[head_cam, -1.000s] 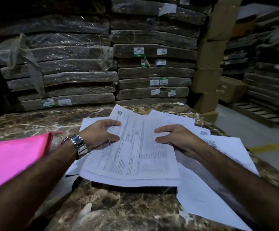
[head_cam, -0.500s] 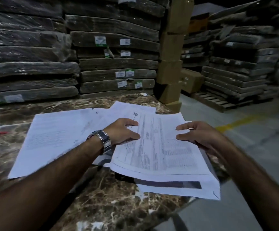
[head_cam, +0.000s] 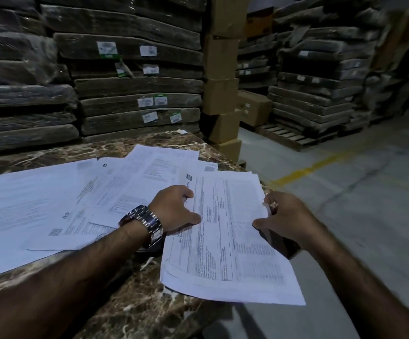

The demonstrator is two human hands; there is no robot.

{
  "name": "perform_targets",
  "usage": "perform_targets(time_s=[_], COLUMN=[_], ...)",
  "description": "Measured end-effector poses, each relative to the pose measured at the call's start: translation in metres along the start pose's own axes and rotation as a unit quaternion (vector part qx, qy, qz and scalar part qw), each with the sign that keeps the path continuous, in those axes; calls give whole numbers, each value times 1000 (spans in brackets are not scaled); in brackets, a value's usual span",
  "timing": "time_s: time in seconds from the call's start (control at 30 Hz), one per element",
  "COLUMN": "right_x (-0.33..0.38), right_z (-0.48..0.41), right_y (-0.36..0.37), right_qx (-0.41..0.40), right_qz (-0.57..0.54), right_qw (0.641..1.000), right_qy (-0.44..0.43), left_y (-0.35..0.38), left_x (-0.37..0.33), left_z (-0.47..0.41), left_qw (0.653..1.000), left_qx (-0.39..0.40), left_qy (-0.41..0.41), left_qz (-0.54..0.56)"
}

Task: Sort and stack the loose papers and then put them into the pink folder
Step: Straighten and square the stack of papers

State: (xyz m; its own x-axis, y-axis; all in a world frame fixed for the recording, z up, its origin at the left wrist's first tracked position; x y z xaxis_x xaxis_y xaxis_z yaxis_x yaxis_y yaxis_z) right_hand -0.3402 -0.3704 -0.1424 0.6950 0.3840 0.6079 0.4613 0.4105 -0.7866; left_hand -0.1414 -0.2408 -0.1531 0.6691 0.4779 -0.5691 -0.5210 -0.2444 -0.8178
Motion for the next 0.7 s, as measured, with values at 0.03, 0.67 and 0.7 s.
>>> perform_targets(time_s=[0.03, 0.67, 0.7], right_x=[3, 7, 8], right_z=[1, -16, -16], right_y=[0, 5, 7], right_qx=[5, 132, 151], right_qz=[11, -330, -334], right_qw=[1000, 933, 929], right_qy=[8, 63, 56], left_y=[1, 1, 1], left_x=[0, 1, 2], left_z=[0, 3, 3], left_qw=[1000, 1000, 999], left_qx=[-7, 0, 1], left_qy=[-5, -19, -20], left_qz=[1, 20, 27])
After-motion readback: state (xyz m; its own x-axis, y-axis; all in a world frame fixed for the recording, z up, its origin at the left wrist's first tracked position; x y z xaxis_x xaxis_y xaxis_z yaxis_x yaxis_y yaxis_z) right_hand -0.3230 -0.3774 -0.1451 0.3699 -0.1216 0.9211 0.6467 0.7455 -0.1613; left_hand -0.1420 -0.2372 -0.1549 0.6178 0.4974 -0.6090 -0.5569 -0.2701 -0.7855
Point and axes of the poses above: each hand's wrist, its own z-axis away from the middle knuckle, its own y-axis out of the palm, x = y × z, the point moved 4 cm from there along -z, towards the middle knuckle, and after that the axes turned 4 degrees about x, right-handed, at the moved point
